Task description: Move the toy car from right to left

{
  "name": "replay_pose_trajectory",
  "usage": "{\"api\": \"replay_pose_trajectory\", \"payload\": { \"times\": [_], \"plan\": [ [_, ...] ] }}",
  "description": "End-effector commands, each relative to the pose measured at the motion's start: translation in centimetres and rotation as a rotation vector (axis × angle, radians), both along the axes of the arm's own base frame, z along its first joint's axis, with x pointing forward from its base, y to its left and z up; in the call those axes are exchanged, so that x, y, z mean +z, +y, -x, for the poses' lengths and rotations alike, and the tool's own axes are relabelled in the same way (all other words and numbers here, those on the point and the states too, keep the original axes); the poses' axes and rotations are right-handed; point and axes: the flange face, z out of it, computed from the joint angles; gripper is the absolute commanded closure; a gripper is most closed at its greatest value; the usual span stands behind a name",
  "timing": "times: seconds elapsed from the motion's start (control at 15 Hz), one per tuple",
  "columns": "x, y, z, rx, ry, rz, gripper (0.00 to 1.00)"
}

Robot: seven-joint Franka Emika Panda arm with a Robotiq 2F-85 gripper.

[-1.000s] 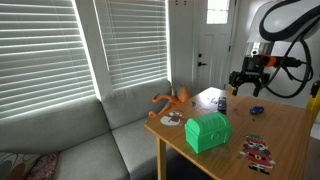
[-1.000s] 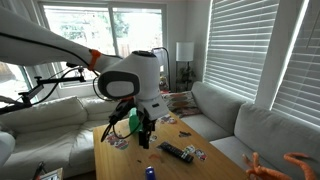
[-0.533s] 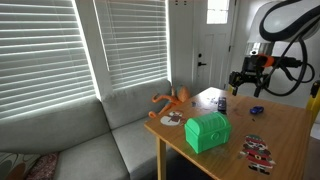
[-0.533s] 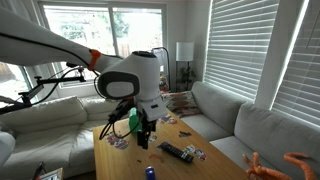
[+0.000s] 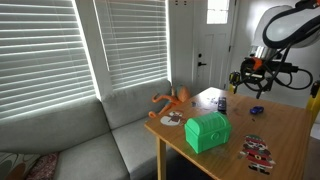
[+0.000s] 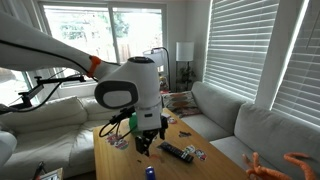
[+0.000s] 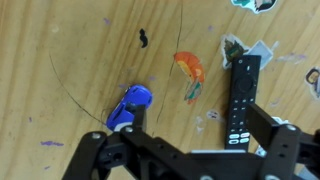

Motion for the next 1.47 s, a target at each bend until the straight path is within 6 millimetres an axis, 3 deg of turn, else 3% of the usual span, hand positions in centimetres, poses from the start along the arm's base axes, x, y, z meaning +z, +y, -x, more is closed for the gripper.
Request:
{"api": "replay_pose_trajectory", "payload": {
  "times": [0.0,0.4,1.07,1.4],
  "plan": [
    [-0.8,-0.7,1.1,-0.152,0.006,-0.029,0.00],
    [-2.2,-2.2,2.2,-0.334,0.046,-0.038,0.00],
    [-5.0,-4.6,3.7,-0.378,0.093,-0.062,0.01],
    [-6.1,-5.2,3.3,-0.393,0.090,-0.058,0.44]
  ]
}}
